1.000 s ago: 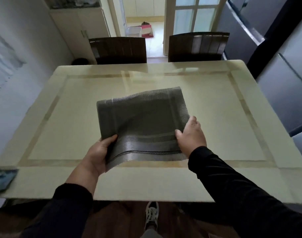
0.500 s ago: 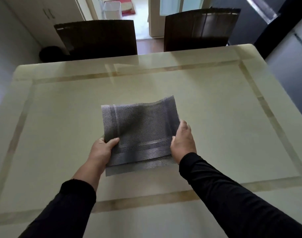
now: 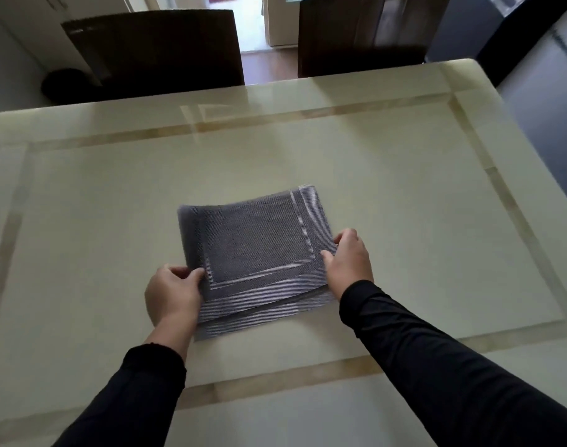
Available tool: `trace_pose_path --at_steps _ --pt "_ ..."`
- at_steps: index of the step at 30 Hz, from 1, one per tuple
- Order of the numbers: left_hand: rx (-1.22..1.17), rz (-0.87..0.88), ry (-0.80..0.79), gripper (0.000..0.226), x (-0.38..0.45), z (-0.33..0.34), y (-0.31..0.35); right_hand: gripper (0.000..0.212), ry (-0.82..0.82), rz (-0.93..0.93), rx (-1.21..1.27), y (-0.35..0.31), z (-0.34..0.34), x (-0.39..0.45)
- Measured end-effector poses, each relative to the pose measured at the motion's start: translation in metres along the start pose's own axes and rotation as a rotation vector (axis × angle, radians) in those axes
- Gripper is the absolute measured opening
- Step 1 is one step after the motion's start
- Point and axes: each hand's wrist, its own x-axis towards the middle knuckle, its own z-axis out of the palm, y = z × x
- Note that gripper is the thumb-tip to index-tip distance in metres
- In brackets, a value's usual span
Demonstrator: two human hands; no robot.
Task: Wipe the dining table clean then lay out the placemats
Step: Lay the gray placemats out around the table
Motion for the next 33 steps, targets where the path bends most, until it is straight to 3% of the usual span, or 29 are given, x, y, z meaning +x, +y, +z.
trace_pose_path --at_steps 3,9,16,24,33 --pt "0.051 0.083 0.031 0.019 -0.006 -0.006 0.004 0.02 0.013 -0.01 0.0 0.003 0.0 0.0" --pt "0.289 0.182 0.062 0.034 -0.022 -0.021 0.006 0.009 0.002 -0.065 -0.093 0.012 -0.007 -0.002" --pt "0.516 0.3 0.143 0.041 -0.052 -0.029 0.02 0.013 0.071 -0.219 -0.325 0.026 -0.033 -0.012" --pt "0.294 0.405 0.131 0.032 -0.105 -0.011 0.039 0.007 0.113 -0.21 -0.218 0.069 -0.075 -0.018" --pt "0.013 0.484 -0.048 0.019 -0.184 0.056 0.072 0.007 0.24 -0.154 -0.256 0.157 -0.142 -0.02"
